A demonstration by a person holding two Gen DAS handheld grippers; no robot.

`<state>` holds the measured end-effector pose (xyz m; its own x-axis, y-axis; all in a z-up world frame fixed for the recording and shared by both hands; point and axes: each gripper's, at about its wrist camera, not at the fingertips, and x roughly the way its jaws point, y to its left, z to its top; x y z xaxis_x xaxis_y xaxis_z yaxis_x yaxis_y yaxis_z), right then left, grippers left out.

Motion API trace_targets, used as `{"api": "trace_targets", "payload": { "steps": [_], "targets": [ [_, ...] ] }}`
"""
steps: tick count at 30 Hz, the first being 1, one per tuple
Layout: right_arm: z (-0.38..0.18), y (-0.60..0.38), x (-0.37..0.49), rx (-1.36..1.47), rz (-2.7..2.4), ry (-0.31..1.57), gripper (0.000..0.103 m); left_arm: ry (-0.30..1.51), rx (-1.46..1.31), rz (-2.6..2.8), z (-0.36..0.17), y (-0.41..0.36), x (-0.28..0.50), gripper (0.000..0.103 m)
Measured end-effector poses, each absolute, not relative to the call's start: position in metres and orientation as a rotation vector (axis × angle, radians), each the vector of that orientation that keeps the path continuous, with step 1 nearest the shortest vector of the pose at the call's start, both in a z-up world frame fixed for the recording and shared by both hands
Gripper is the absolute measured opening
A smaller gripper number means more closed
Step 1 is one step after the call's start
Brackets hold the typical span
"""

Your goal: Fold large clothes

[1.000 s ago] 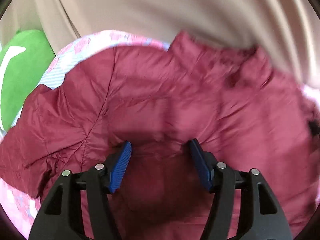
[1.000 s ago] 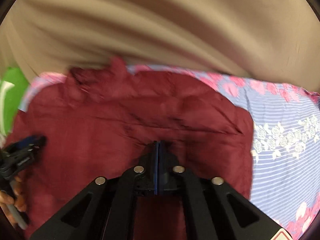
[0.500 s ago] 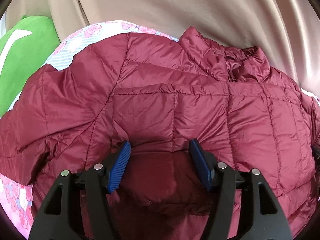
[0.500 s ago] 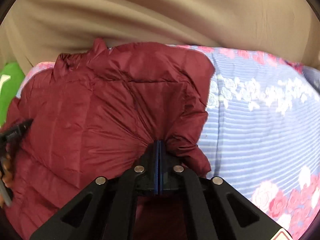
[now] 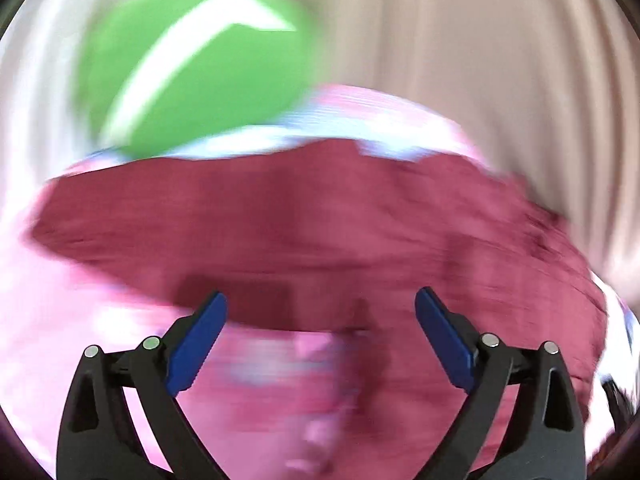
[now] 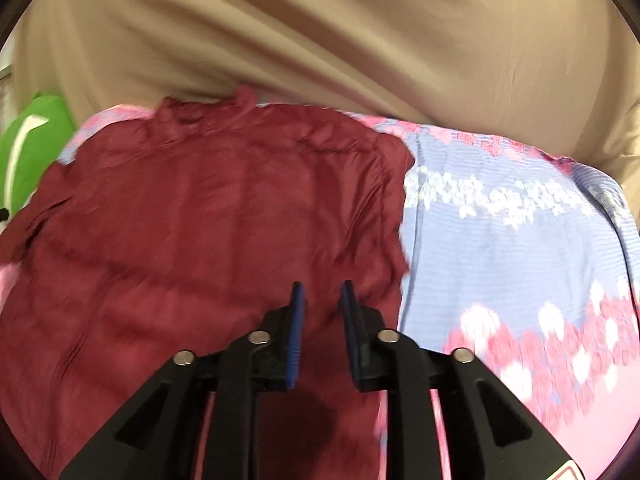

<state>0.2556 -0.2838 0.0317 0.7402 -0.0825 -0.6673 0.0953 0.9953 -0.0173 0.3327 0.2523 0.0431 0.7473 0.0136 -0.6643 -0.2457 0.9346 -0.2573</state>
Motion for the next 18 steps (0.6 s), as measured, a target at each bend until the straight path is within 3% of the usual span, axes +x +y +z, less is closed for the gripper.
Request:
{"api": "trace_targets", "payload": {
  "steps": [6, 10, 12, 14, 16, 17, 18],
  "targets": [
    [0.01, -0.257, 0.199, 0.067, 0.006, 0.79, 0.028, 0.73, -0.66, 0.495, 0.0, 0.435, 0.29, 0.092],
    [-0.003, -0.242, 0.189, 0.106, 0.03, 0.823, 0.029, 0.73, -0.781, 0.496, -0.019, 0.475, 0.286, 0.088],
    [-0.006, -0.241, 0.184, 0.114, 0.023, 0.825, 0.035, 0.734, -0.789, 0.474, -0.022, 0.477, 0.295, 0.086],
    [-0.011, -0.244, 0.182, 0.15, 0.019, 0.834, 0.037, 0.725, -0.781, 0.433, -0.022, 0.475, 0.307, 0.072],
    [-0.017, -0.252, 0.179, 0.209, 0.019, 0.844, 0.037, 0.754, -0.773, 0.383, -0.019, 0.467, 0.325, 0.012],
    [-0.019, -0.255, 0.178, 0.228, 0.021, 0.843, 0.037, 0.762, -0.753, 0.364, -0.012, 0.458, 0.334, 0.0],
    [-0.019, -0.256, 0.178, 0.236, 0.021, 0.842, 0.037, 0.76, -0.711, 0.361, -0.002, 0.445, 0.341, 0.0]
  ]
}}
